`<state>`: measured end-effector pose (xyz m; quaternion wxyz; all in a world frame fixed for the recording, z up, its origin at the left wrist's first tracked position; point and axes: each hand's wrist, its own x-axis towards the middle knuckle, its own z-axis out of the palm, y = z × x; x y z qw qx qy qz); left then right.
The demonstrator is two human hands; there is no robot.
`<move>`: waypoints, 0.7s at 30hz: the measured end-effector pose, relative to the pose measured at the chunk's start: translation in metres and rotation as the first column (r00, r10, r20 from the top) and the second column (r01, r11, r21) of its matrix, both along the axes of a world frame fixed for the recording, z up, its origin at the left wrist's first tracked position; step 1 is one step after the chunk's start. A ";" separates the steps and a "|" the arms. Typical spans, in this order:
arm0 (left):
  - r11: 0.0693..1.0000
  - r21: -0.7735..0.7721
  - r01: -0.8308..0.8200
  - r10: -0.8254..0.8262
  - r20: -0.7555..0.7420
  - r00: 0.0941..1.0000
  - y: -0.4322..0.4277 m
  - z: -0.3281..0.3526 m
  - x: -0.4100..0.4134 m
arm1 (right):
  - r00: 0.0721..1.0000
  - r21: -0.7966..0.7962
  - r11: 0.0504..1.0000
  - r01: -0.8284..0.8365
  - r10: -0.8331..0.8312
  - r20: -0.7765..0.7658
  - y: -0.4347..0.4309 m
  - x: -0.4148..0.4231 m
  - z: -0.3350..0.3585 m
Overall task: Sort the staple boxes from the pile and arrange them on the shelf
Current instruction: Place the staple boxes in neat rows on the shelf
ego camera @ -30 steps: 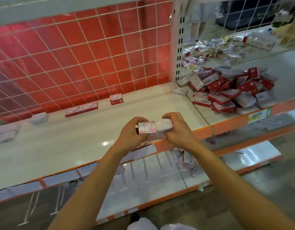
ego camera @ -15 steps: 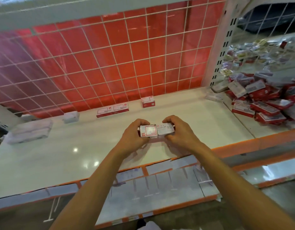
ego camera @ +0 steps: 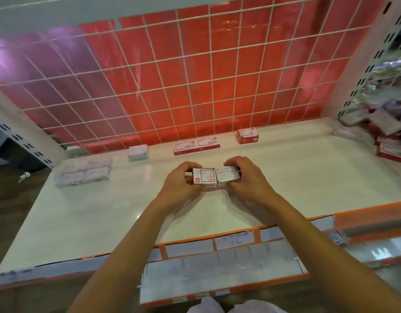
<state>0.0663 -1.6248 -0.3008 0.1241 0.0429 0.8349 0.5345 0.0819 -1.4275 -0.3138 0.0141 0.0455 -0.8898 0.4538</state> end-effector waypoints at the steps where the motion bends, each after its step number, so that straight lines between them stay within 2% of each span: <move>1: 1.000 -0.016 -0.004 0.004 -0.006 1.000 -0.006 -0.001 0.001 | 1.000 -0.004 1.000 -0.008 0.008 0.004 -0.006 0.000 -0.001; 10: 0.986 -0.090 -0.139 0.131 -0.084 0.988 -0.035 0.003 0.012 | 0.996 -0.026 0.997 -0.070 0.072 0.059 -0.036 -0.008 0.007; 15: 0.970 -0.101 -0.223 0.217 -0.064 0.974 -0.047 0.007 0.017 | 0.986 -0.013 0.990 -0.141 0.142 0.090 -0.048 -0.018 0.014; 21: 0.957 0.018 -0.290 0.290 0.008 0.957 -0.058 0.010 0.024 | 0.971 0.112 0.964 -0.239 0.240 0.009 -0.060 -0.030 0.019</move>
